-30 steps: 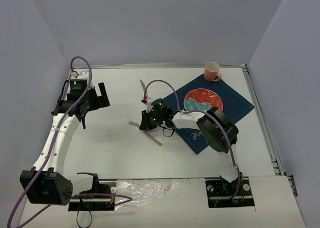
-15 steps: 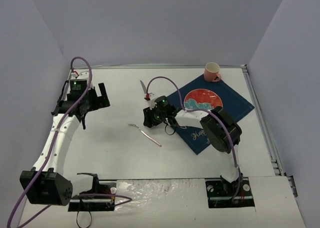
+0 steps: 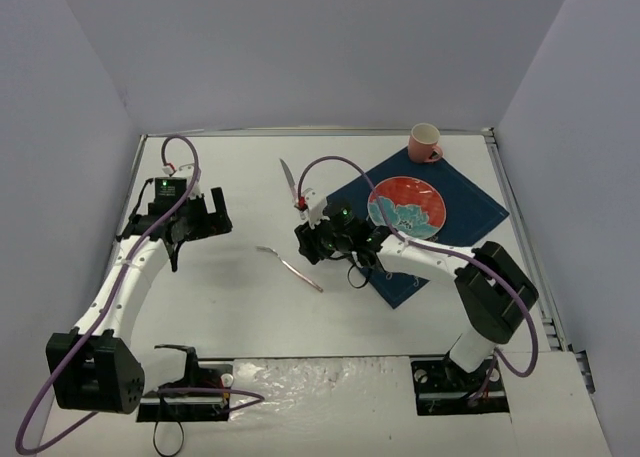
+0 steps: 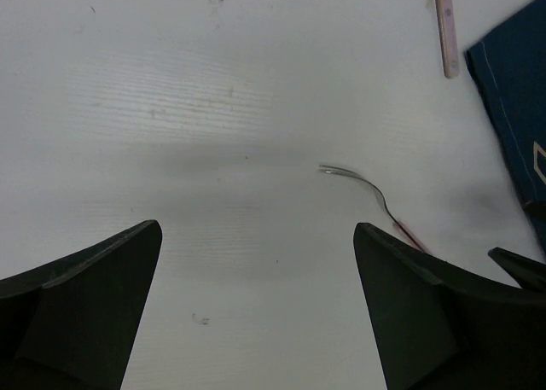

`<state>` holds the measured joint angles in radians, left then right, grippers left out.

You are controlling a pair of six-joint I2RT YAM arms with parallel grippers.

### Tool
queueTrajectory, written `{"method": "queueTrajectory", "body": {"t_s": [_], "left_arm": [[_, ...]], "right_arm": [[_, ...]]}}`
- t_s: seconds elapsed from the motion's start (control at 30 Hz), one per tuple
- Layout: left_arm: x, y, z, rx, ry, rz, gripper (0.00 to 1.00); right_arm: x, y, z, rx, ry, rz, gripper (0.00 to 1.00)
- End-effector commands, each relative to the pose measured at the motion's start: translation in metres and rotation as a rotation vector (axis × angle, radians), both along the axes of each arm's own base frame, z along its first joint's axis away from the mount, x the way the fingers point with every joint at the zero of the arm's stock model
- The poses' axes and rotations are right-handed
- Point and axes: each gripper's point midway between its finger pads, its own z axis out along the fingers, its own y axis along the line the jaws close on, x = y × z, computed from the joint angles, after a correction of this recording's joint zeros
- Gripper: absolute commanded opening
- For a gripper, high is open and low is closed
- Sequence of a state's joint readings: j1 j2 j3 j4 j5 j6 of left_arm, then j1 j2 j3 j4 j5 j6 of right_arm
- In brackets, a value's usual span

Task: Set the dinner table for one person

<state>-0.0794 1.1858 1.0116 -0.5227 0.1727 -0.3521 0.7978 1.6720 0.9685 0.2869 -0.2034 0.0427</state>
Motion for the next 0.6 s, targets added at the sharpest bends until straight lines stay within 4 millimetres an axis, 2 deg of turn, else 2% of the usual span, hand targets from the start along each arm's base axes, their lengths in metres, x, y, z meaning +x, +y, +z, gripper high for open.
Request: {"method": "queueTrajectory", "body": {"t_s": [0.0, 0.07, 0.23, 0.57], "left_arm": [[0.010, -0.004, 0.031, 0.000, -0.127, -0.026, 0.93], [0.009, -0.001, 0.031, 0.014, -0.129, -0.019, 0.93], [0.007, 0.007, 0.031, 0.038, -0.123, 0.010, 0.93], [0.002, 0.023, 0.036, 0.080, -0.133, 0.077, 0.93]], "right_arm": [[-0.011, 0.008, 0.027, -0.031, -0.153, 0.064, 0.48], [-0.015, 0.009, 0.023, -0.055, -0.162, 0.068, 0.48], [-0.025, 0.018, -0.007, -0.125, -0.151, 0.055, 0.46], [-0.001, 0.057, -0.012, -0.117, -0.236, -0.026, 0.43]]}}
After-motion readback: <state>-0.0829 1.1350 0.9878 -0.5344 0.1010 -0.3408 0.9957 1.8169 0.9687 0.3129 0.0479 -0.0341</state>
